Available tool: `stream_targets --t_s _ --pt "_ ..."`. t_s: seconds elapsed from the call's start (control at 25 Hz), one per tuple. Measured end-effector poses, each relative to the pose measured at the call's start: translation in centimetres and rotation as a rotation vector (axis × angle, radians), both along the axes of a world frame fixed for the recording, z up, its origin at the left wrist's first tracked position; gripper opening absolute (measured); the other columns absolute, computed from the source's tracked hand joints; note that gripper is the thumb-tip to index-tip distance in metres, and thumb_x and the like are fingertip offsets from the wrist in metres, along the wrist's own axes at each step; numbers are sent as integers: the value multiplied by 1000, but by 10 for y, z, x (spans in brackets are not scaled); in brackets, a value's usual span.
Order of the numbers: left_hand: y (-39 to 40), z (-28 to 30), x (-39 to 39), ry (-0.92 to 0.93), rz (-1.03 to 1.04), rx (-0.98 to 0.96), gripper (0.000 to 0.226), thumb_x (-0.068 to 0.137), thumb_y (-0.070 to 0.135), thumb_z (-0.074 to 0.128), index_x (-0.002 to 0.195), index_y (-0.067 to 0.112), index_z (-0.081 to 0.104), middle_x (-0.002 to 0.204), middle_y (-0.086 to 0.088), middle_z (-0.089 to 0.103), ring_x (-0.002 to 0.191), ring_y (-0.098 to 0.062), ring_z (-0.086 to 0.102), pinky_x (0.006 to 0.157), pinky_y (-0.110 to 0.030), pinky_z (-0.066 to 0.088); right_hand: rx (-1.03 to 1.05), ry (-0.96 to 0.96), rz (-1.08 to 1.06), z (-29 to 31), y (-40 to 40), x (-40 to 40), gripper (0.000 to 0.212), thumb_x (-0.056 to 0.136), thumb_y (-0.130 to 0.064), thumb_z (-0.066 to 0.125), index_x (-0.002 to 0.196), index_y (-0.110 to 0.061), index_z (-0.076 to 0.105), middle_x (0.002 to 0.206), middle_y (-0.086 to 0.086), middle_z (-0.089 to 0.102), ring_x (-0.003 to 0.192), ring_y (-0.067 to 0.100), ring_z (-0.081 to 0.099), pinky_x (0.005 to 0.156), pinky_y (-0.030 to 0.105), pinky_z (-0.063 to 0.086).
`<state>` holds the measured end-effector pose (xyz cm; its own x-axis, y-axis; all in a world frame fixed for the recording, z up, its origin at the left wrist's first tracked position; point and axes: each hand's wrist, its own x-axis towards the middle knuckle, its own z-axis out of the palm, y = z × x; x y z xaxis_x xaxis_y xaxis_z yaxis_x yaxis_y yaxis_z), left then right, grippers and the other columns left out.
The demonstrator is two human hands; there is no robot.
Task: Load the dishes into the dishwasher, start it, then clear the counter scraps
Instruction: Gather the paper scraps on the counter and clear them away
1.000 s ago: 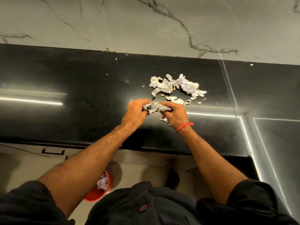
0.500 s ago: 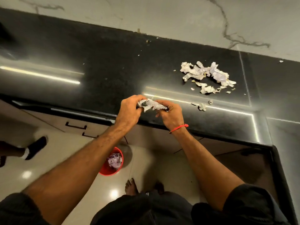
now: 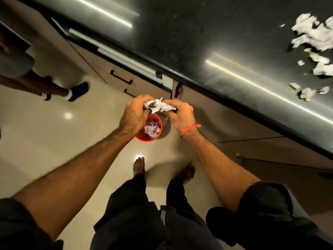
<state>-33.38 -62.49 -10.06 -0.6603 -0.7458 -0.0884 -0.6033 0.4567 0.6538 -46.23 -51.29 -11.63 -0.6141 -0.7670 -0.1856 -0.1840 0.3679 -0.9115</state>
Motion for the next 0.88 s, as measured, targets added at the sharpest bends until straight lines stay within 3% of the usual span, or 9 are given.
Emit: stream_targets --t_s 0.24,0.44,0.56,0.64,0.76,0.8,0.88 --pt "-33 -150 50 -49 15 177 41 76 -9 64 108 13 74 102 -1 73 96 -20 67 89 -26 51 204 -182 -4 -142 -35 52 34 82 8 64 113 -4 71 105 13 72 84 16 64 85 31 54" --pt "-52 -305 87 4 43 293 29 80 -1 62 105 8 75 101 -1 73 93 -26 68 81 -13 42 278 -273 -145 -288 -64 101 24 85 -1 69 108 -3 72 100 16 72 90 30 67 83 40 55" --pt "-71 -387 92 6 38 298 23 83 1 66 103 11 75 99 -6 76 94 -30 70 76 -2 36 333 -305 -217 -364 -84 116 22 86 -8 69 108 -10 72 97 9 73 75 13 67 68 24 53" --pt "-82 -431 90 -33 95 369 34 84 11 73 118 10 71 115 -9 74 109 -27 67 86 -9 37 316 -459 -277 -405 -100 116 33 87 -4 68 120 -6 66 104 13 71 68 4 67 61 18 53" --pt "-90 -473 90 -122 105 542 72 83 28 82 145 15 49 140 -8 60 126 -21 56 103 -25 41 274 -684 -329 -447 -110 113 55 89 -6 68 139 -20 52 128 9 63 103 24 69 82 43 60" --pt "-92 -480 91 -148 107 567 84 80 28 84 151 18 40 146 -7 55 130 -24 52 107 -31 42 292 -705 -338 -455 -111 112 57 90 -9 67 141 -24 49 133 7 60 109 28 66 85 48 59" --pt "-92 -486 95 -146 101 586 93 78 27 86 155 21 34 151 -6 48 134 -27 49 111 -37 42 290 -773 -424 -461 -107 110 54 94 -9 62 143 -26 47 134 7 58 102 24 68 81 46 60"
